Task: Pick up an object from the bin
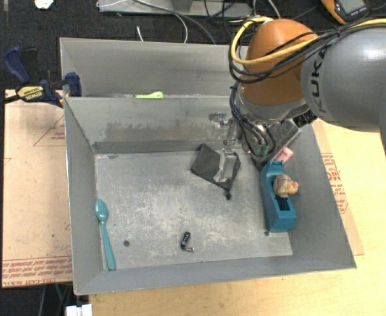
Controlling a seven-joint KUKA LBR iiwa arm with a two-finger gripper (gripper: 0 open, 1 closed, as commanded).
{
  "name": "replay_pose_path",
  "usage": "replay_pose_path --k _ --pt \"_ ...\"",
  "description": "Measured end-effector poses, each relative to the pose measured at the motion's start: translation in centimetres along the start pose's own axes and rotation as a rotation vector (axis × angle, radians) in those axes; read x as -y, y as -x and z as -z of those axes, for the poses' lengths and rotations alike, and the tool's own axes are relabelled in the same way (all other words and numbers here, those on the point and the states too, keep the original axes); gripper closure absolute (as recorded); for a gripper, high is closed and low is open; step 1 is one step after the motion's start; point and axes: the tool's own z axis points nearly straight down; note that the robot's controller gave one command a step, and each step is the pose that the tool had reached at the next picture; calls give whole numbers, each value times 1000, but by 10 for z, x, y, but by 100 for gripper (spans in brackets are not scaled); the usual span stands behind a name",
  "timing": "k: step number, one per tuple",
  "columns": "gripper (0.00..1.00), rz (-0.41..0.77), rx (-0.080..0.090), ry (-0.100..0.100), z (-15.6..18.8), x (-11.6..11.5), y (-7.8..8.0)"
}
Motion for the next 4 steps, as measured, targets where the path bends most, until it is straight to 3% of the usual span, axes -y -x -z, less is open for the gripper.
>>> replay_pose_path --k 1,2,3,4 --pt "0 21 1 -3 -3 13 13" --pt "0 -23 3 1 -49 17 1" --pt "0 14 10 -2 -110 38 -2" --pt "100 -15 13 3 -107 31 12"
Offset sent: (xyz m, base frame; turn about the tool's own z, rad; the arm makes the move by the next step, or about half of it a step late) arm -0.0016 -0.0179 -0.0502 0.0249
